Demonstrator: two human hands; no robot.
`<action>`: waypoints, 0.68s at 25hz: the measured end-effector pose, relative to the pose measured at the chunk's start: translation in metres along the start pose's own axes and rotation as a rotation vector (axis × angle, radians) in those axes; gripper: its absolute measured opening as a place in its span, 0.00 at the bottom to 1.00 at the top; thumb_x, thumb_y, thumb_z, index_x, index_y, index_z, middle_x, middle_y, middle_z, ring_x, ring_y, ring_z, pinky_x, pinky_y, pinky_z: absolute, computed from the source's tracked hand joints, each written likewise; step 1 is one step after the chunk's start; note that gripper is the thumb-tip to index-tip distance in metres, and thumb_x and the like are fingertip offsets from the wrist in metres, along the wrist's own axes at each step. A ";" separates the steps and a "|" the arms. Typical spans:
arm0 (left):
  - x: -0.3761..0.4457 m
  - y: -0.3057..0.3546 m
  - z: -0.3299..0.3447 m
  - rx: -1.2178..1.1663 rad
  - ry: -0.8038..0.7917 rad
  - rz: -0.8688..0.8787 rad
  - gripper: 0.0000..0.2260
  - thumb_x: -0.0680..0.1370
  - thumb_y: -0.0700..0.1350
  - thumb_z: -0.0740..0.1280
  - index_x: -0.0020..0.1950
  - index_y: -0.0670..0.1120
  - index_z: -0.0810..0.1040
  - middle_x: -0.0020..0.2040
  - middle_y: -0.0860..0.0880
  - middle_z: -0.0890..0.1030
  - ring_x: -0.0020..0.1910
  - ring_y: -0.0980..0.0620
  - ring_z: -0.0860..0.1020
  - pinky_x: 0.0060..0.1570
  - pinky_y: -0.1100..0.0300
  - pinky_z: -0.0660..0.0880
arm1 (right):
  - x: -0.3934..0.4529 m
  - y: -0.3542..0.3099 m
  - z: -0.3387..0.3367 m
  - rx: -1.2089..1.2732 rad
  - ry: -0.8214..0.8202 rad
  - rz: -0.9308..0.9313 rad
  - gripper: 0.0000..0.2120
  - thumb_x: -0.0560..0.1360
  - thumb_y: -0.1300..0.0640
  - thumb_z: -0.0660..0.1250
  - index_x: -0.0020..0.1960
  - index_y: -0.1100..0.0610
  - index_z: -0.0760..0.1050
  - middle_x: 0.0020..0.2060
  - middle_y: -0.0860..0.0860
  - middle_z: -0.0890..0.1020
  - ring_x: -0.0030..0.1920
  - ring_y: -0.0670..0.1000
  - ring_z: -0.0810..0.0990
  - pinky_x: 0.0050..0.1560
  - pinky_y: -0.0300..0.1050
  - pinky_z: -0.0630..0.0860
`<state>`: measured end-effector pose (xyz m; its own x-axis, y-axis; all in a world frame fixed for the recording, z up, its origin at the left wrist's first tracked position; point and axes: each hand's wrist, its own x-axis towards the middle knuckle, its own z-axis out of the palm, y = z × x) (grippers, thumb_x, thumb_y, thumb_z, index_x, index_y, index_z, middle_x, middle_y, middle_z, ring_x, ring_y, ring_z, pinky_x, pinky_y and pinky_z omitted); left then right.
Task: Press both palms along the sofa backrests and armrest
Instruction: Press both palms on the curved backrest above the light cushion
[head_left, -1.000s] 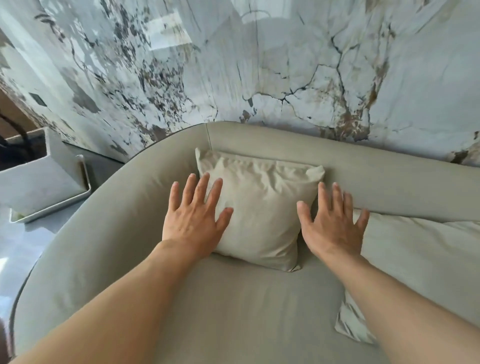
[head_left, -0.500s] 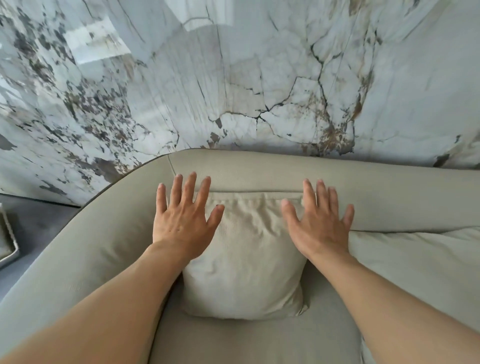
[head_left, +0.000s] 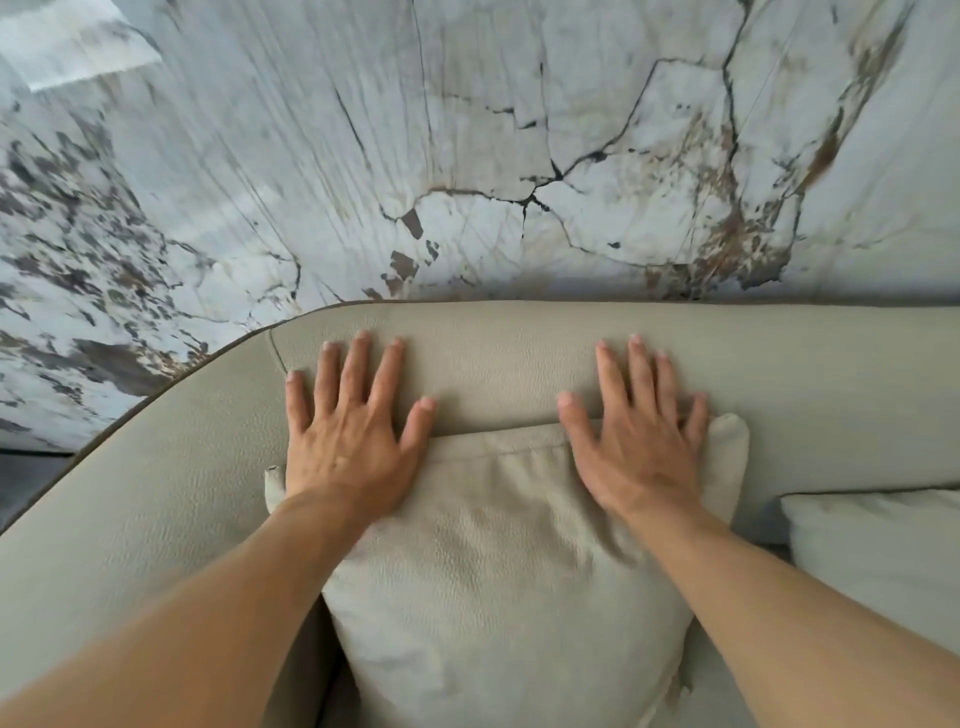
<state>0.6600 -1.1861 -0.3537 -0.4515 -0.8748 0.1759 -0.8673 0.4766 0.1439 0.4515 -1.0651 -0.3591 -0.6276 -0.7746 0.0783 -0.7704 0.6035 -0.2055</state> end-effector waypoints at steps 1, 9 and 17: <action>-0.001 -0.001 0.010 0.008 0.038 -0.002 0.31 0.76 0.67 0.42 0.78 0.59 0.45 0.80 0.50 0.50 0.78 0.48 0.43 0.74 0.44 0.38 | 0.000 -0.001 0.011 -0.027 0.038 -0.008 0.34 0.74 0.31 0.37 0.77 0.43 0.37 0.78 0.47 0.38 0.76 0.50 0.34 0.73 0.63 0.37; 0.003 0.000 0.034 0.031 0.205 -0.013 0.31 0.76 0.64 0.52 0.77 0.56 0.54 0.77 0.47 0.60 0.76 0.43 0.53 0.73 0.39 0.47 | 0.003 -0.005 0.038 0.002 0.299 -0.004 0.35 0.75 0.36 0.49 0.77 0.51 0.52 0.78 0.54 0.54 0.77 0.58 0.48 0.72 0.69 0.46; 0.012 0.000 0.037 0.048 0.226 -0.008 0.31 0.75 0.64 0.52 0.77 0.55 0.56 0.76 0.46 0.62 0.76 0.42 0.55 0.72 0.39 0.48 | 0.012 -0.006 0.044 -0.011 0.367 -0.004 0.35 0.74 0.37 0.51 0.77 0.52 0.54 0.77 0.56 0.56 0.77 0.58 0.50 0.71 0.69 0.46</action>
<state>0.6470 -1.1996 -0.3875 -0.3910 -0.8338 0.3898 -0.8819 0.4606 0.1006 0.4534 -1.0861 -0.4003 -0.6217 -0.6585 0.4242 -0.7727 0.6042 -0.1944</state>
